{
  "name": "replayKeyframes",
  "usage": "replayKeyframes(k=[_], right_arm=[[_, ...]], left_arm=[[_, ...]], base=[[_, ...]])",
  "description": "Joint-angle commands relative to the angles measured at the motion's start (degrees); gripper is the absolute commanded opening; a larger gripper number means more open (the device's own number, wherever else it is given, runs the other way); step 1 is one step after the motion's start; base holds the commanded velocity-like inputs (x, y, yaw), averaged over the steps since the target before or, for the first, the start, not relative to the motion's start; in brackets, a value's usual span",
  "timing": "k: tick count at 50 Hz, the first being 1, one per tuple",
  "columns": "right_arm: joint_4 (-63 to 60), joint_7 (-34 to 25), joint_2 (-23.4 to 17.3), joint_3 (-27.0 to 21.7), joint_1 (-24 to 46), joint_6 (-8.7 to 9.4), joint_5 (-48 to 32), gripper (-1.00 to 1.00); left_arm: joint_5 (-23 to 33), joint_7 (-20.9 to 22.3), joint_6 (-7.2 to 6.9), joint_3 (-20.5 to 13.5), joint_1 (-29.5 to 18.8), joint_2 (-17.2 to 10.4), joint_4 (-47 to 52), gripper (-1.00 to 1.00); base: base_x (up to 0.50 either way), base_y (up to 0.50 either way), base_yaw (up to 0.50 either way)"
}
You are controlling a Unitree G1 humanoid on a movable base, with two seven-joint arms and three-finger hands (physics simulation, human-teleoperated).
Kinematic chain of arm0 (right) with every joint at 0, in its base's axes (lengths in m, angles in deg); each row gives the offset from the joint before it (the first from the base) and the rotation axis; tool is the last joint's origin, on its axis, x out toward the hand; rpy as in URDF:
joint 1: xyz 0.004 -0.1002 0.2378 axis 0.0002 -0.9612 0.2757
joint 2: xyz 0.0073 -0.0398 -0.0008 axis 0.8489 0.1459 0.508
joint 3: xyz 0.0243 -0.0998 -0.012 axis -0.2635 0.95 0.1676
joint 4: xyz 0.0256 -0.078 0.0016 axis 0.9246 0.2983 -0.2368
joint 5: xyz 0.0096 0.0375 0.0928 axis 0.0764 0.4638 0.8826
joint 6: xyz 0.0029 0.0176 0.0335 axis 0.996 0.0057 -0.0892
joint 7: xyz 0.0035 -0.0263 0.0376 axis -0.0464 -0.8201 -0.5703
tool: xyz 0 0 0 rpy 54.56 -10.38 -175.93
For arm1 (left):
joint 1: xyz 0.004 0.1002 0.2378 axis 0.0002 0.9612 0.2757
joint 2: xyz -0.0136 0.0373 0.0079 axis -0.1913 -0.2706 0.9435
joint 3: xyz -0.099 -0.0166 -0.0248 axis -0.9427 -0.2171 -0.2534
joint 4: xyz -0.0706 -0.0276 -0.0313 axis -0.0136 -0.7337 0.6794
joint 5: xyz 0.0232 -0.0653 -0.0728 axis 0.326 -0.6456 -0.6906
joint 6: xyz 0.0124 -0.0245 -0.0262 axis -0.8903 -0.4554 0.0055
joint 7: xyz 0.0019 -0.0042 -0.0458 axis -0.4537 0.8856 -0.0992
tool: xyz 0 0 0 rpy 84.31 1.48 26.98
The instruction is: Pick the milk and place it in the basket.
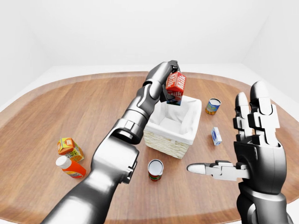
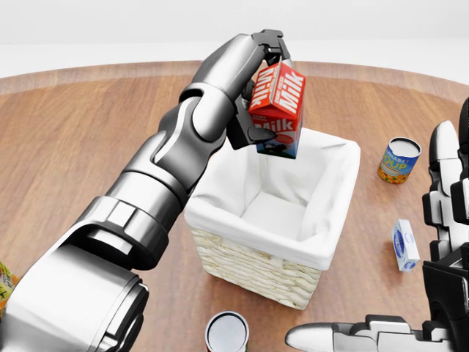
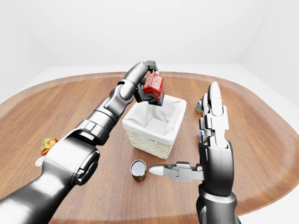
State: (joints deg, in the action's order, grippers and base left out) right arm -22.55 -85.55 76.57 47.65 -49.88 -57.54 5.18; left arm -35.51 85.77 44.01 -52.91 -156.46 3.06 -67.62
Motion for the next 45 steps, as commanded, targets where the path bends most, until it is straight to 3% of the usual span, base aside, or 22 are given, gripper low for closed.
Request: replayKeyframes(k=[1, 17, 45], right_arm=[[0.1, 0.0, 0.0, 0.2, -0.2, 0.00, 0.1, 1.00], [1.3, 0.3, -0.4, 1.2, -0.9, 0.00, -0.2, 1.00], [1.1, 0.5, -0.6, 1.3, -1.1, 0.00, 0.2, 1.00]], left_arm=[[-1.3, -3.2, 0.98, -3.3, -3.2, 0.9, -3.7, -1.00], [-1.0, -4.3, -0.15, -3.8, -3.8, 1.8, -6.0, -1.00], [0.6, -5.9, 0.72, -4.3, -1.1, 3.5, -7.4, -1.00]], base=[[0.00, 0.00, 0.00], [0.00, 0.00, 0.00], [0.00, 0.00, 0.00]])
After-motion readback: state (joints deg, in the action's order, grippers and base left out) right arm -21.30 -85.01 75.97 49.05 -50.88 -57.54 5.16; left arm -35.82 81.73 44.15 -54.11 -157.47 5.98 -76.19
